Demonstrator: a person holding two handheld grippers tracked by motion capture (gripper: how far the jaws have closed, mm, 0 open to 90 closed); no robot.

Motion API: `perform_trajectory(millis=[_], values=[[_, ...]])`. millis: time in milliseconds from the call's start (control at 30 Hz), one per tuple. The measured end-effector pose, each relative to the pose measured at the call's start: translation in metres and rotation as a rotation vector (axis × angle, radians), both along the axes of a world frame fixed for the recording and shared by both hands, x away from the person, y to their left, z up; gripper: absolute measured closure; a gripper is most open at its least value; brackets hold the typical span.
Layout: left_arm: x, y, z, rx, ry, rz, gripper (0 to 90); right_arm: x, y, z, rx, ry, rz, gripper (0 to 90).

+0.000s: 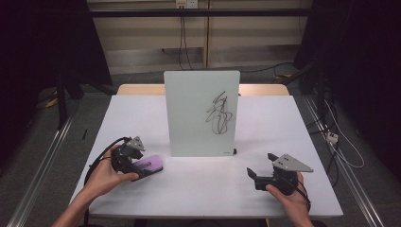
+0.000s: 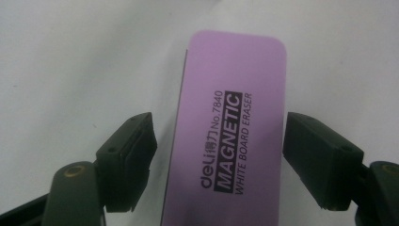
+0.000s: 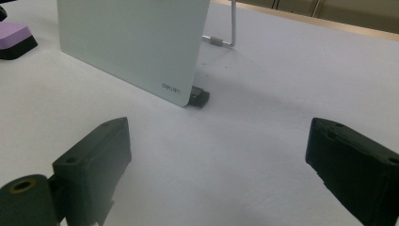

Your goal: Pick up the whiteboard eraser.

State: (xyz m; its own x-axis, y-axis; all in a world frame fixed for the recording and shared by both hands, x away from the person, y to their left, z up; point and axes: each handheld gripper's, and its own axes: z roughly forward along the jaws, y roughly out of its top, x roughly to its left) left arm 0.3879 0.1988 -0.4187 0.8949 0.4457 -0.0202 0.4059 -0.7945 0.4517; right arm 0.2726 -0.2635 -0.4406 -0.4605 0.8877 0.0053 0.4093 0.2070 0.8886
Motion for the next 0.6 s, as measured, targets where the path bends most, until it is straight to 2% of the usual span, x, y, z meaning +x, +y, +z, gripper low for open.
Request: perform_trajectory(millis=[33, 133, 200, 267, 300, 367, 500, 600], values=[[-0.0002, -0.0012, -0.0009, 0.017, 0.0, -0.015, 26.0, 0.0, 0.0, 0.0, 0.0, 0.0, 0.0, 7.2], [-0.0004, -0.0038, -0.0031, 0.022, 0.022, -0.043, 30.6, 0.0004, -0.0002, 0.0004, 0.0, -0.004, 0.003, 7.1], [0.0005, -0.0049, -0.0035, 0.003, 0.029, -0.041, 31.2, 0.0003, -0.0001, 0.0006, -0.001, -0.005, 0.002, 7.0], [0.0018, -0.0053, -0.003, 0.002, 0.033, -0.047, 33.0, 0.0002, 0.0, 0.0007, 0.001, -0.007, 0.005, 7.0], [0.0022, -0.0055, -0.0019, 0.015, 0.031, -0.048, 34.5, 0.0001, 0.0, 0.001, 0.0, -0.012, 0.005, 7.0], [0.003, -0.0057, -0.0005, 0.007, 0.031, -0.053, 35.6, 0.0001, 0.0001, 0.0009, 0.001, -0.01, 0.005, 7.0], [0.0036, -0.0066, 0.0001, 0.022, 0.039, -0.062, 36.5, 0.0002, 0.0003, 0.0009, 0.001, -0.01, 0.007, 7.0], [0.0034, -0.0064, 0.0013, 0.028, 0.029, -0.059, 39.4, 0.0, 0.0003, 0.001, 0.003, -0.01, 0.008, 7.0]])
